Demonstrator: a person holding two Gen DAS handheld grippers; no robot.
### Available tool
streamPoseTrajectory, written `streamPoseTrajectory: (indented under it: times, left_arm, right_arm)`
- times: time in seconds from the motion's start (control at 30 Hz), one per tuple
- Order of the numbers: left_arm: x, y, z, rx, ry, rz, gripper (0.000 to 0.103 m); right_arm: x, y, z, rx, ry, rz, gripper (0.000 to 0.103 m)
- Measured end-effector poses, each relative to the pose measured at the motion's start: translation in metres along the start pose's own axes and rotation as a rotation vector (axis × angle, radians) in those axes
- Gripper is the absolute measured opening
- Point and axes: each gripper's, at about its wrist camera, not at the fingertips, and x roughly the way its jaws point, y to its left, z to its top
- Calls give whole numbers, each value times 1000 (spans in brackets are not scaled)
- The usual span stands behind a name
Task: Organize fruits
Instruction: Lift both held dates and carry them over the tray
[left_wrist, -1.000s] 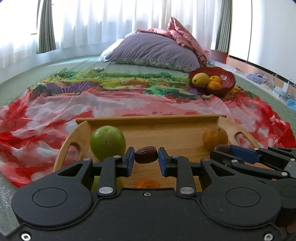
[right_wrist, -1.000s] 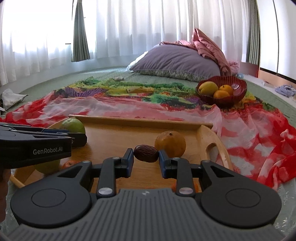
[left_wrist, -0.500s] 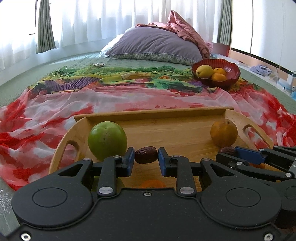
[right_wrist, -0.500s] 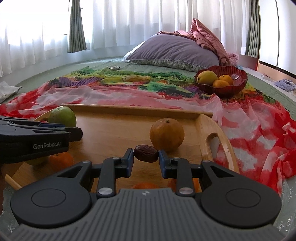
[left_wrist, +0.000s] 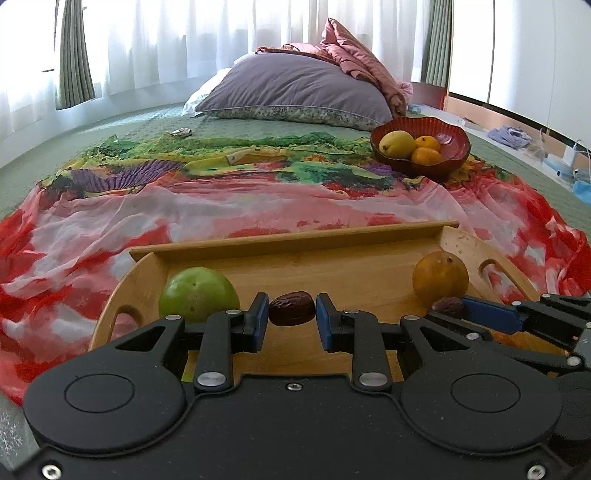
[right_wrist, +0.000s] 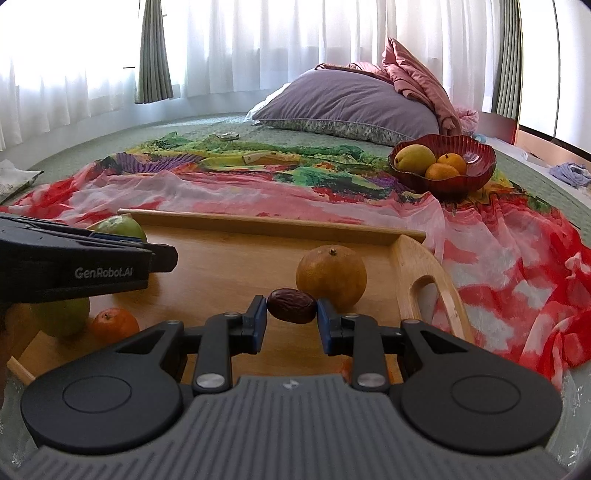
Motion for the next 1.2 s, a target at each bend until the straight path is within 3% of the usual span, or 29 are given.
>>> streamPoseTrajectory:
  times: [0.2, 0.47, 0.73, 1.2]
  left_arm:
    - [15, 11, 27, -42, 44, -26, 26]
    - [50, 30, 57, -69, 141, 0, 26]
    - [74, 40, 62, -74, 212, 18, 26]
    - [87, 31, 63, -32, 229, 44, 26]
  right_arm:
    - [-1, -10, 29, 46, -35, 22, 34]
    - [49, -29, 75, 83, 112, 28, 34]
    - [87, -45, 79, 161, 247, 56, 34]
    - [106, -41, 79, 124, 296, 36, 35]
